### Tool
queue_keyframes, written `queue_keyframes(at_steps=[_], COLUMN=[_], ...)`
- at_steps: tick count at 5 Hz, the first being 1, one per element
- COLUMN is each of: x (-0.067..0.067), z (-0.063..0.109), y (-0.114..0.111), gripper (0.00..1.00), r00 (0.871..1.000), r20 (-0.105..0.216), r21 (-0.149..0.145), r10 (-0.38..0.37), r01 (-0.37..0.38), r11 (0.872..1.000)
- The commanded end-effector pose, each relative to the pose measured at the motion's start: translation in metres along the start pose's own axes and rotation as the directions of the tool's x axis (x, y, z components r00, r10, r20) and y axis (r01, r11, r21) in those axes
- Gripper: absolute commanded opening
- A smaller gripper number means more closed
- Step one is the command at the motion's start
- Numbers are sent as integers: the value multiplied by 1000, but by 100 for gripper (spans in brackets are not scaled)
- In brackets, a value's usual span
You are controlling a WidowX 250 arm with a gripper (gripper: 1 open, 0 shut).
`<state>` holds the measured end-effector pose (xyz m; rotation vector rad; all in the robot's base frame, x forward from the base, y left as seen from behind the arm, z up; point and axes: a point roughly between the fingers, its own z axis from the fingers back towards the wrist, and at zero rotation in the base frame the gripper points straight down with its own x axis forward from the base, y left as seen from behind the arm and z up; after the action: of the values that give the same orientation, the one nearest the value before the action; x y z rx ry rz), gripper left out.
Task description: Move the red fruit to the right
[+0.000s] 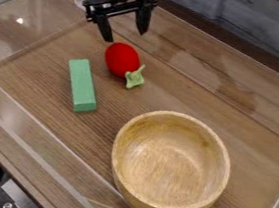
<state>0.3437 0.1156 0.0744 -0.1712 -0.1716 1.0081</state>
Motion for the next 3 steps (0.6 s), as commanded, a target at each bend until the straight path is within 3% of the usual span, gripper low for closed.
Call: queue_keyframes(at_steps=[1,2,3], x=[7,1,-4], z=[27,28,30], y=[-13,-18,-22], gripper=[0,100,100], r00=[996,994,992], r20=[85,98,110], r21=[-47,-47,-44], r10=[38,50,67], r01=[-34,-46,-63], r11=[998,998,997])
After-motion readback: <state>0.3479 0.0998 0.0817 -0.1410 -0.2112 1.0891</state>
